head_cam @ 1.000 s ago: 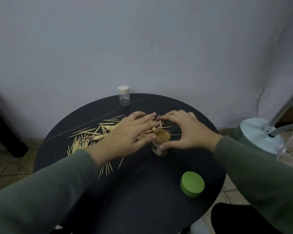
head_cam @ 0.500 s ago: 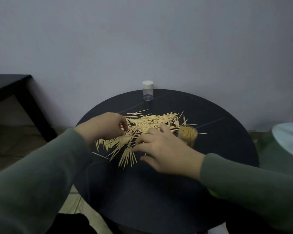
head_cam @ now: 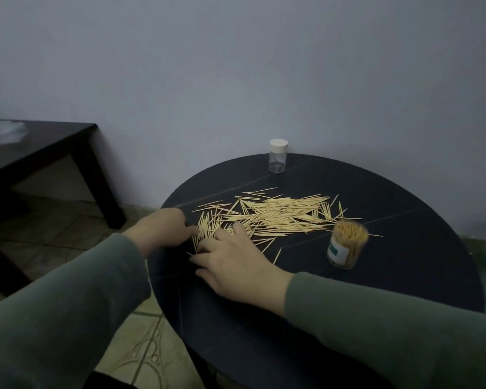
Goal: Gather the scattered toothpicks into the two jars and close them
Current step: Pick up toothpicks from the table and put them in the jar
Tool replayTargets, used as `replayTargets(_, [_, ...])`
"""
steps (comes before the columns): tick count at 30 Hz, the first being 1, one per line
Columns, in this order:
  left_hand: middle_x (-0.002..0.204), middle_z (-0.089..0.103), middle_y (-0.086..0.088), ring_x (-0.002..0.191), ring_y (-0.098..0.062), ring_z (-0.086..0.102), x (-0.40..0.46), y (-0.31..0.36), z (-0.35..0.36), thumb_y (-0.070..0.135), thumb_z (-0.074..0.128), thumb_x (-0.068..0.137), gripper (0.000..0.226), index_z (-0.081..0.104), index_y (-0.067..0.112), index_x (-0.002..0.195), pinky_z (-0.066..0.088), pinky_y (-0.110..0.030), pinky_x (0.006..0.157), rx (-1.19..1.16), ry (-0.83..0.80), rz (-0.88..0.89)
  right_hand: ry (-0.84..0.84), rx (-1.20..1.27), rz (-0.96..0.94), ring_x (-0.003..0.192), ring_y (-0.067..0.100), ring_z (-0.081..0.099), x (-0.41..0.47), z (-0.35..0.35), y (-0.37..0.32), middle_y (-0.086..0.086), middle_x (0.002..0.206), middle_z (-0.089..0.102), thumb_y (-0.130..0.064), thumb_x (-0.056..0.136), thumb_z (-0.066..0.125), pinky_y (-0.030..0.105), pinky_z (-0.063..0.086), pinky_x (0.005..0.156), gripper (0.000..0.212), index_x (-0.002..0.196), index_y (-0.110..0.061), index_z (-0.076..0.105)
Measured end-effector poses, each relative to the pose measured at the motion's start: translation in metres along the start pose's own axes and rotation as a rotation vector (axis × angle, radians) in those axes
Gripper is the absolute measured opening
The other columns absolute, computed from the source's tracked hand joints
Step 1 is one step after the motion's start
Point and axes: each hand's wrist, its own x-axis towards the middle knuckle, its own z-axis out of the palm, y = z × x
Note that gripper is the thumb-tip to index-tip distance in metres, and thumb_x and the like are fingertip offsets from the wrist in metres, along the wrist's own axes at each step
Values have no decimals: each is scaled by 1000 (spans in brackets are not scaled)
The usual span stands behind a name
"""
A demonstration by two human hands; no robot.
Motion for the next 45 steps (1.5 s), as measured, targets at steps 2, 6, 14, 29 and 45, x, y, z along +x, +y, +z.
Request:
replayTargets(2, [95,66,-6,86,-22,58,2,3,2,49,53,92,40,68,11,94,44,-28,74,-12,20,21,-50,7,61,108,26,51,6,-1,1,-1,116,63,-38,95,50,49,29,96,30,115,-27,69])
replayTargets(6, [78,61,-1,77,-20,58,5,15,2,38,62,86,26,68,14,82,44,-28,67,-77,87,36,-17,75,123,98,28,53,3,0,14,-1,104,67,-31,93,53,45,24,92,24,103,-26,74])
replayTargets(14, [72,65,7,67,-11,60,2,45,7,39,65,86,22,78,22,87,48,-27,63,-176,188,160,-66,70,171,98,23,53,-21,-11,45,-6,105,68,-32,94,52,45,23,91,25,106,-30,74])
replayTargets(29, [124,53,-3,112,-21,55,7,37,2,34,49,97,36,55,21,130,46,-35,90,-243,319,62,-197,-137,349,108,23,53,17,-30,71,-2,112,64,-40,91,49,49,27,101,30,112,-24,65])
replayTargets(45, [114,60,-4,105,-24,56,34,38,8,33,49,98,29,68,19,116,52,-39,87,-62,257,104,-350,-231,567,117,26,50,78,24,137,3,120,63,-44,98,43,54,23,104,37,123,-24,61])
